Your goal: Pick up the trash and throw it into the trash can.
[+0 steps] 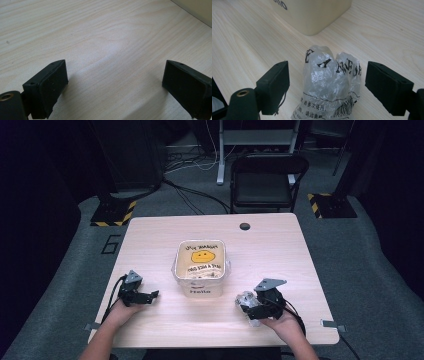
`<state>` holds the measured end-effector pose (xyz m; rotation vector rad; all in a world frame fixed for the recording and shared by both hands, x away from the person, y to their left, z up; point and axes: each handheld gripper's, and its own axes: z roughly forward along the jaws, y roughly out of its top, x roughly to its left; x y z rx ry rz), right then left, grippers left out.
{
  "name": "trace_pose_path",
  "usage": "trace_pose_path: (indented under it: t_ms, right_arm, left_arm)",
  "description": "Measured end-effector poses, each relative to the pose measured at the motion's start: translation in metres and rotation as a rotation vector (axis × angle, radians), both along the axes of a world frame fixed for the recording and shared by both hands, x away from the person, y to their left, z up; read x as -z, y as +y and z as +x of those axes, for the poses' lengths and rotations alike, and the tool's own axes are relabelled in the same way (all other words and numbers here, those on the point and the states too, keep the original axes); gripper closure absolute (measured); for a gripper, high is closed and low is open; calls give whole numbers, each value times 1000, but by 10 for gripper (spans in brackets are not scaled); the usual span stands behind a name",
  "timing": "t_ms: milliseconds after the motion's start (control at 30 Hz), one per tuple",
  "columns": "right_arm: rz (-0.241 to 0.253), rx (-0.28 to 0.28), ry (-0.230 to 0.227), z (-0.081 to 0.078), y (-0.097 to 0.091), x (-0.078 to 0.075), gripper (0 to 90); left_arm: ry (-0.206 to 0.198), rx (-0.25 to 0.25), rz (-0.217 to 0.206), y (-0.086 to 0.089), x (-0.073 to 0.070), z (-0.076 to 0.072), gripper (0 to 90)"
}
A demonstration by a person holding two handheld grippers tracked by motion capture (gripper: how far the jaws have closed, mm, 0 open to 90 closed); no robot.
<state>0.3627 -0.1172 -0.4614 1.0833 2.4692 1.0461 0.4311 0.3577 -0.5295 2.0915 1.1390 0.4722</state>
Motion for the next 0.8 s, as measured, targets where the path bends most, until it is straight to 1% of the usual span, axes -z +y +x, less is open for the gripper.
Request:
trace_pose_path:
  t_ms: [100, 133, 333, 400, 533, 600, 633, 667, 733, 800]
  right_arm:
    - [-3, -8, -5, 2, 0, 3, 185]
    - [-6, -3, 10, 1, 1, 5, 185]
    - [-18, 0, 17, 5, 1, 12, 183]
    - [-23, 3, 36, 6, 2, 16, 184]
    - [-31, -4, 47, 8, 3, 21, 188]
    - [-41, -7, 60, 10, 1, 24, 205]
    - [-40, -1, 59, 10, 1, 25, 213]
    - [-40, -1, 59, 10, 1, 25, 213]
    - [-47, -7, 72, 12, -1, 28, 245]
    - [-49, -6, 74, 12, -1, 29, 259]
  left_arm:
    - [-1, 1, 1, 0, 0, 0, 60]
    - [0, 1, 1, 0, 0, 0, 60]
    - [-1, 1, 1, 0, 0, 0, 60]
    - [0, 0, 0, 0, 0, 0, 60]
    - [0, 1, 1, 0, 0, 0, 60]
    - [-1, 1, 1, 0, 0, 0, 60]
    - [-1, 1, 1, 0, 0, 0, 60]
    - [0, 1, 1, 0, 0, 0, 60]
    - [0, 0, 0, 0, 0, 0, 60]
    - [-1, 0, 0, 0, 0, 0, 60]
